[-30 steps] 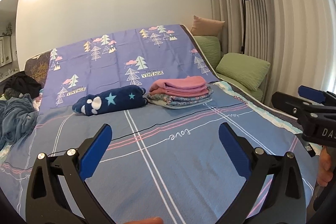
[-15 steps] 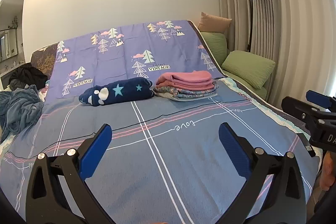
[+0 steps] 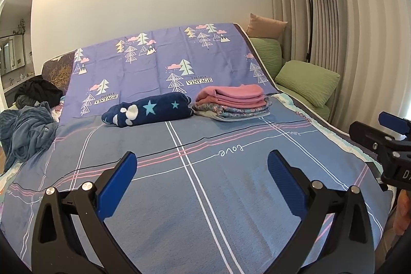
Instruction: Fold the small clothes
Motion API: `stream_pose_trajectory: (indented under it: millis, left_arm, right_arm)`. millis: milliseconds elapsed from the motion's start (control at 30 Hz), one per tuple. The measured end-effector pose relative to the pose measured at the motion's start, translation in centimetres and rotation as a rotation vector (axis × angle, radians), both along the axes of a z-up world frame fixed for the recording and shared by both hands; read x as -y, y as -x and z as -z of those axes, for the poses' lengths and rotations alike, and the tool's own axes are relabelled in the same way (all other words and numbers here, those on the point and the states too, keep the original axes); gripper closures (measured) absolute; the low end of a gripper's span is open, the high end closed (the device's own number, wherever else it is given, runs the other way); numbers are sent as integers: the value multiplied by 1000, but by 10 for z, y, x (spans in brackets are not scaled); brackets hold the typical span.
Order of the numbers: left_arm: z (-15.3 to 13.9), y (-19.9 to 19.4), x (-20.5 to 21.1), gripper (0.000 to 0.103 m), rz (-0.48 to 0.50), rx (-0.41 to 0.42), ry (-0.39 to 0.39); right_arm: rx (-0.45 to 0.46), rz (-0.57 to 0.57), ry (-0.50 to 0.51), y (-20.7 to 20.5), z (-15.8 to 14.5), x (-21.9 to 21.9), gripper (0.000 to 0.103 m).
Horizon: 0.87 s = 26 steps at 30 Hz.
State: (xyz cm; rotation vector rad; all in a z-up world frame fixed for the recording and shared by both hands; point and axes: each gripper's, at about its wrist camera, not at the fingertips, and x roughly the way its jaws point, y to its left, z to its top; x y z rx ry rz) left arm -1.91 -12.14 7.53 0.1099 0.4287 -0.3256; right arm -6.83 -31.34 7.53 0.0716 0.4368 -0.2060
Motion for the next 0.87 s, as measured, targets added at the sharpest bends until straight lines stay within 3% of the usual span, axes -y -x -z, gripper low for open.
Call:
stream_pose_trajectory:
  millis: [867]
  left_arm:
    - [6,4,3,1,15,-3,-28]
  right_arm:
    - [-28,-1,-3,-2,9,-2,2]
